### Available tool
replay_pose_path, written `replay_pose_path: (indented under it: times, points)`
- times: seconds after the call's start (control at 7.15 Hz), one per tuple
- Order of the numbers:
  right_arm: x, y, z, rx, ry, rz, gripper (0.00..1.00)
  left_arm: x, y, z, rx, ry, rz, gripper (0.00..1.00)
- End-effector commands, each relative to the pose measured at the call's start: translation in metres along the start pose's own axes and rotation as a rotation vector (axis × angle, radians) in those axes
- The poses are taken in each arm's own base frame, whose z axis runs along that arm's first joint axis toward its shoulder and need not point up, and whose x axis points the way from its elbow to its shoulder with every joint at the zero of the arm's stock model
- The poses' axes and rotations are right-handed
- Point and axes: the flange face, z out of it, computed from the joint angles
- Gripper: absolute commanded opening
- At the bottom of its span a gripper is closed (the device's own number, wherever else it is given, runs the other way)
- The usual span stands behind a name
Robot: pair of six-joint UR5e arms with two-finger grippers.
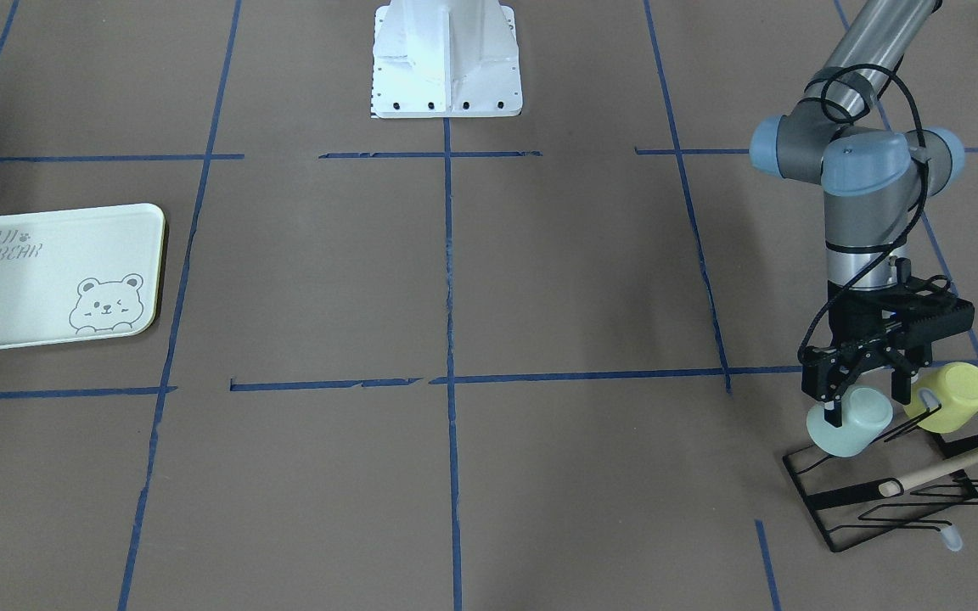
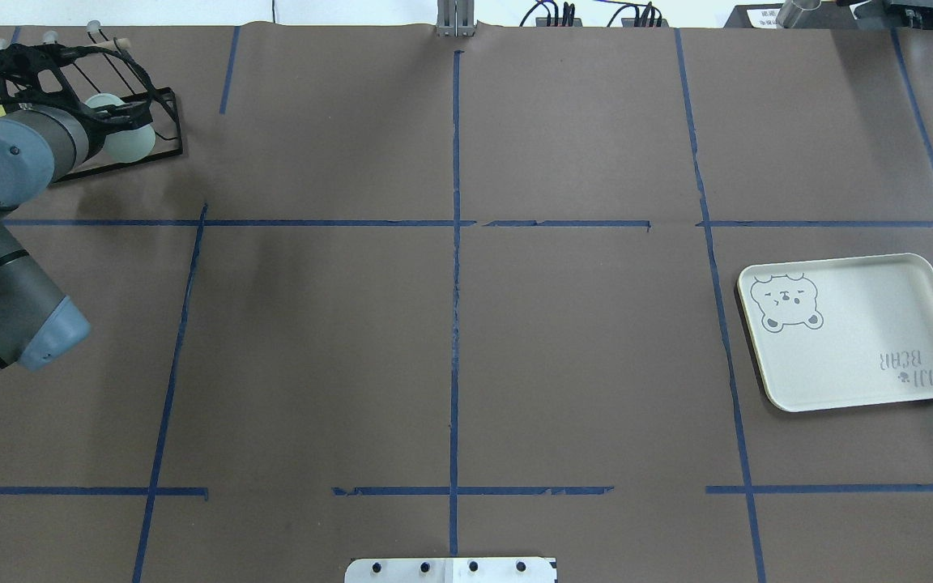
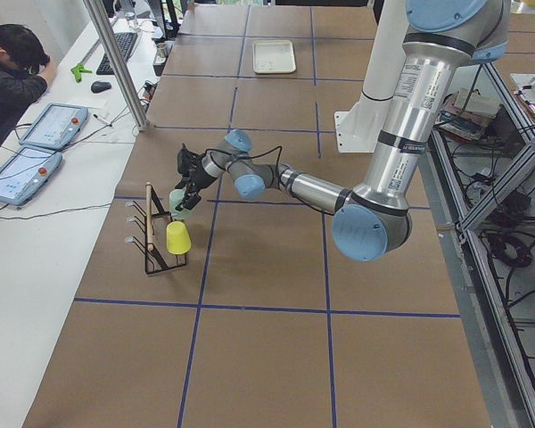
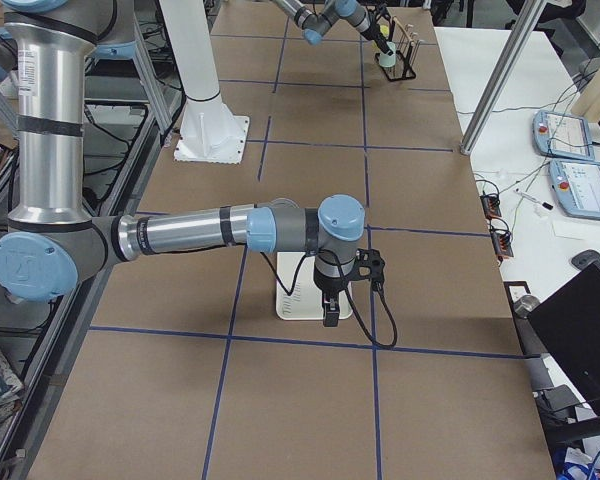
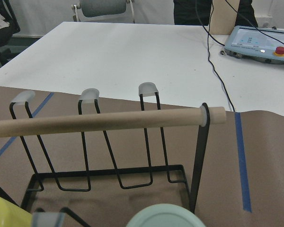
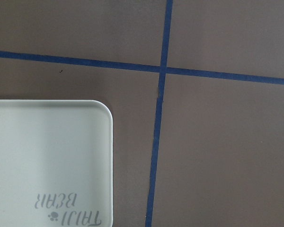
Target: Left arm grabs green cup and hands to right arm on tray
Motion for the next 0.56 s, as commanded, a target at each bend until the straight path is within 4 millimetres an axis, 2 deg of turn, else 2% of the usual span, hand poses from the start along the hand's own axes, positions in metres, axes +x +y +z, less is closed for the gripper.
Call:
replay_pose_path:
  times: [0.0, 0.42]
  points:
    - [0.0, 0.0, 0.0, 0.001, 0.0, 0.002, 1.0, 0.001, 0.007, 0.005, -0.007, 0.001, 0.006, 1.0]
    - [0.0, 0.0, 0.0, 0.002, 0.0, 0.001, 1.0, 0.011, 0.004, 0.011, -0.007, 0.001, 0.006, 1.0]
